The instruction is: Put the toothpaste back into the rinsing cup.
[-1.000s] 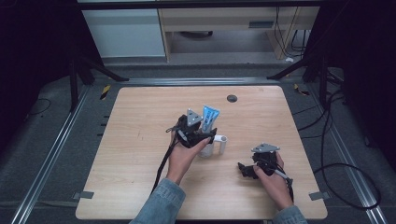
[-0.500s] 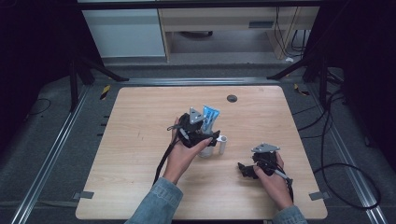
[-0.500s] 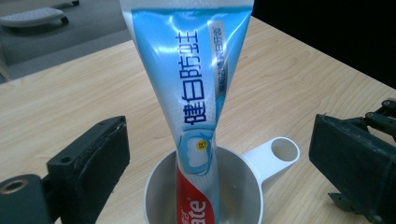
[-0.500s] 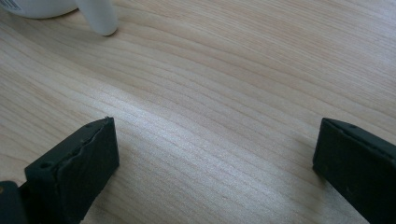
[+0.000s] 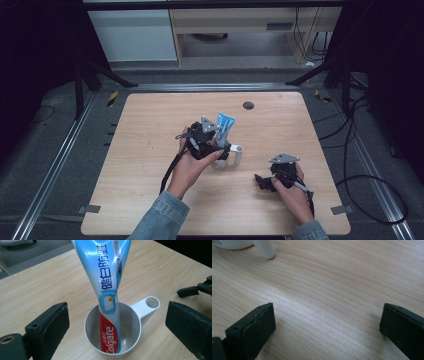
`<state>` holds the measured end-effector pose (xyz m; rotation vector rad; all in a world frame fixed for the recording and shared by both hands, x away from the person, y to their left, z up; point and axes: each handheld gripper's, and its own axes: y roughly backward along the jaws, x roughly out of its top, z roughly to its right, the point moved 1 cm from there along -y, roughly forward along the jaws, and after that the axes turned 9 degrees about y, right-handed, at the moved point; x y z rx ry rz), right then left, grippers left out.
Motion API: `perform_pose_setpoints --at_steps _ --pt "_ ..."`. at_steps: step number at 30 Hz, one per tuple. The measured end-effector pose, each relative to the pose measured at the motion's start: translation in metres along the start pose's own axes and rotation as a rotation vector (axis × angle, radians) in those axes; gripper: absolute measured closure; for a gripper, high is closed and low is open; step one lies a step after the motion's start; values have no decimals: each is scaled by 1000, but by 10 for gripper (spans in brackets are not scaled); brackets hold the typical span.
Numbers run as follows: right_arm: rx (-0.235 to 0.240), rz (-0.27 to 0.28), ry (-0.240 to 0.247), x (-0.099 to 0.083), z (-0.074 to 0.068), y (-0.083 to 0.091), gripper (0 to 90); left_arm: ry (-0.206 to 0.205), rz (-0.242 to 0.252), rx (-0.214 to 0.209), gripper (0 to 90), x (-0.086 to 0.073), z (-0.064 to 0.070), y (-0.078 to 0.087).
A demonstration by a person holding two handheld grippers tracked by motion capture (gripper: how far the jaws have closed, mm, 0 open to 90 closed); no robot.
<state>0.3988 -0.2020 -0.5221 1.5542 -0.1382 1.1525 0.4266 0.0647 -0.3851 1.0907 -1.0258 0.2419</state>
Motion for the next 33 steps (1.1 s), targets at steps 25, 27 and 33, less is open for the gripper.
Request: perform_pose_setpoints --at_steps 25,27,33 --pt "2 0 -1 0 0 0 4 -15 -55 55 51 -12 -29 26" --pt "2 0 -2 0 0 0 4 -8 -43 61 52 -12 -35 27" --pt "2 0 -1 0 0 0 4 17 -17 67 41 -12 -51 33"
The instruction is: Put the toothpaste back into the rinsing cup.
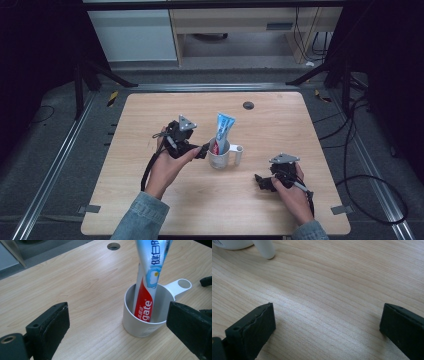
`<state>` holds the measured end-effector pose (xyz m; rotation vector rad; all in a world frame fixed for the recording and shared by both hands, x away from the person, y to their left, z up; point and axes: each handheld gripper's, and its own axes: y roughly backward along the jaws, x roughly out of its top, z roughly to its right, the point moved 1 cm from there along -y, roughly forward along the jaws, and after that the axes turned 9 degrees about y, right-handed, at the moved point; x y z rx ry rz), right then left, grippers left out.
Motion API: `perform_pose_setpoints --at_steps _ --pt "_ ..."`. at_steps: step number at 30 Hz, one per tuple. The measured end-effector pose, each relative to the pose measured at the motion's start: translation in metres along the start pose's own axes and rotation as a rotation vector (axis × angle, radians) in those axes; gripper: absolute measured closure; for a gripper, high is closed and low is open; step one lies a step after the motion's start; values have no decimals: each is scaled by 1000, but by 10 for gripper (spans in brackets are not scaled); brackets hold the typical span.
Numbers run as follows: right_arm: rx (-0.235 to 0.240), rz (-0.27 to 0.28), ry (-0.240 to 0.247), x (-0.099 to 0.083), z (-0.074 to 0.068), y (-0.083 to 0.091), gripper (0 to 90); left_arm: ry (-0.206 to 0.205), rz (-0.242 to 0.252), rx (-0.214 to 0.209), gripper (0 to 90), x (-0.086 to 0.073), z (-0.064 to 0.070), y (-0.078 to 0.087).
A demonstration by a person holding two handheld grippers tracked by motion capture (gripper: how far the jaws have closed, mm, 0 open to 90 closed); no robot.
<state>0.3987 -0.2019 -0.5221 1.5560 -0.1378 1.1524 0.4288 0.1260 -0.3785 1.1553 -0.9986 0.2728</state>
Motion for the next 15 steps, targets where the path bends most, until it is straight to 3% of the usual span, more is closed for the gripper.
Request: perform_pose_setpoints --at_steps 6,15 --pt "0 0 0 0 0 0 4 9 -6 35 40 -6 -20 7" --pt "0 0 0 0 0 0 4 70 -40 109 46 -26 -69 14"
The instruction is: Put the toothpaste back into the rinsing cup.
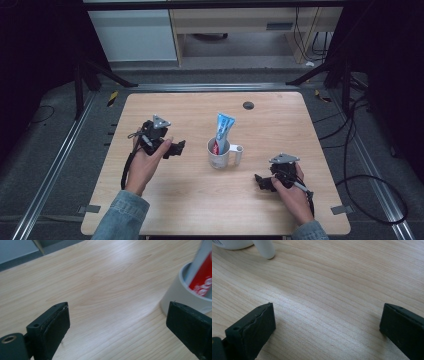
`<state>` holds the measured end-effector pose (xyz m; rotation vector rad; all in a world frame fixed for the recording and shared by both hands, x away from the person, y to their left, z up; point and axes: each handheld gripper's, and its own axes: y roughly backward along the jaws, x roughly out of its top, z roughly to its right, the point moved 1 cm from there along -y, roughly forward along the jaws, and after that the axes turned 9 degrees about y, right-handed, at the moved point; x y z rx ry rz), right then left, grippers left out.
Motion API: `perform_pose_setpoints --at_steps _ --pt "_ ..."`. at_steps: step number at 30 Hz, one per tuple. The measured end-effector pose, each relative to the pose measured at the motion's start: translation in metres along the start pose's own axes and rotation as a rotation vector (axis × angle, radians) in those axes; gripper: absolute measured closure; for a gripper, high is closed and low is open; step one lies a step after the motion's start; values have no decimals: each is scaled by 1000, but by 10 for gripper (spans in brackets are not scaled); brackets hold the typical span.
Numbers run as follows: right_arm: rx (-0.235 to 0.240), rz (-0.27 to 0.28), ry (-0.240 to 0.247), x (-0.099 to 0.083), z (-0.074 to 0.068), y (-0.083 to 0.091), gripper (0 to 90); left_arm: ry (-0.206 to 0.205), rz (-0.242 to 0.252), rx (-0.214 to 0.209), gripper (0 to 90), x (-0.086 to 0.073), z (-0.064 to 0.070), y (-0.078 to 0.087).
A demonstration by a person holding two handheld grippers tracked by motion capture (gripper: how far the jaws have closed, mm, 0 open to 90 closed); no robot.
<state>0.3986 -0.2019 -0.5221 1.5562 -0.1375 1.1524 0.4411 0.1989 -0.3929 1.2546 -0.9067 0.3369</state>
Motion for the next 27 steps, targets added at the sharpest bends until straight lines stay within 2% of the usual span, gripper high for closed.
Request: perform_pose_setpoints --at_steps 10,13,16,23,25,27 --pt "-1 0 0 0 0 0 4 44 -54 68 53 -26 -41 -8" --pt "0 0 0 0 0 0 4 39 -75 87 53 -37 -53 -12" --pt "1 0 -1 0 0 0 4 51 -83 98 53 -49 -63 -14" --pt "0 0 0 0 0 0 5 78 -111 104 56 -71 -79 -18" --pt "-5 0 -4 0 -1 0 6 74 -120 98 56 -75 -82 -19" --pt "-6 -2 -6 0 -1 0 6 69 -126 116 56 -79 -86 -20"
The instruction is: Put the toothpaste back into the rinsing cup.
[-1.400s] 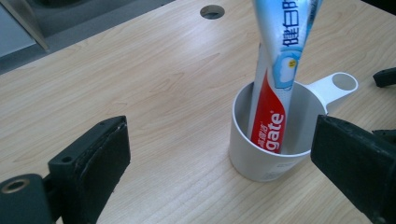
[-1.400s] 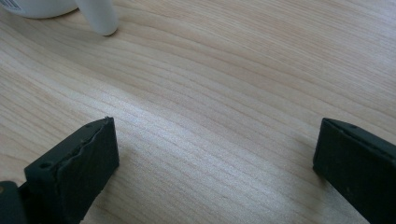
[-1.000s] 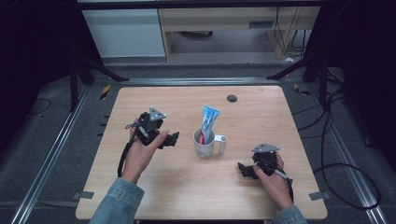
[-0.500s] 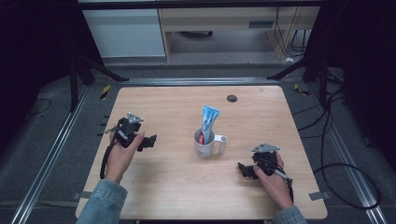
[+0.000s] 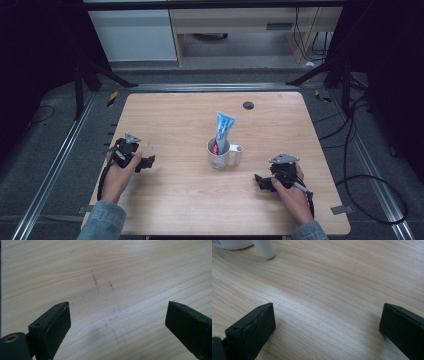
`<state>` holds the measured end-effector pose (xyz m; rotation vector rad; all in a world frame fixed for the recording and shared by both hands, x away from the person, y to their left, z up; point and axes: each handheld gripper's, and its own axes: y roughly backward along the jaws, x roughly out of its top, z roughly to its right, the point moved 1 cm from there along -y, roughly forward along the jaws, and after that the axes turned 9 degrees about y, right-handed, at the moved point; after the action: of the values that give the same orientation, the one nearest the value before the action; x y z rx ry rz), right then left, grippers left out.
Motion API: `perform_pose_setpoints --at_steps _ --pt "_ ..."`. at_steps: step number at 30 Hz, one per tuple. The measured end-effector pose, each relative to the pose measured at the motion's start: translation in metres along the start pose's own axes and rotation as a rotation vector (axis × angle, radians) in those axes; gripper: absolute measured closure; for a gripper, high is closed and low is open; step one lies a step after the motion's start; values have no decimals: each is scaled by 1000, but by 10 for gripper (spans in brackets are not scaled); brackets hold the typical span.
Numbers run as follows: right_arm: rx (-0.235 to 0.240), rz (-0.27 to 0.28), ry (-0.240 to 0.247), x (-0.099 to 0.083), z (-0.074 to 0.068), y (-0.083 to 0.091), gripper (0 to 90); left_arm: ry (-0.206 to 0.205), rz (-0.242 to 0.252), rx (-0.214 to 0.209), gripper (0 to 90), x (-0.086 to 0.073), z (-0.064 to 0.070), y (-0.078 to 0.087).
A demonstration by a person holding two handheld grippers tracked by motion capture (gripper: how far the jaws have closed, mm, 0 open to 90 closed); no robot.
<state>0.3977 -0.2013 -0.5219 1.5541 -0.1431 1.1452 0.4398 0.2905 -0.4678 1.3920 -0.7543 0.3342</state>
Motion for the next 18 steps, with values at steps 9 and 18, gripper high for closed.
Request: perform_pose_setpoints --at_steps 9,18 --pt "0 2 1 0 0 0 6 25 -23 -6 56 -8 -8 -17" --pt "-1 1 -1 0 -1 0 6 56 -29 -20 57 -11 -13 -32"
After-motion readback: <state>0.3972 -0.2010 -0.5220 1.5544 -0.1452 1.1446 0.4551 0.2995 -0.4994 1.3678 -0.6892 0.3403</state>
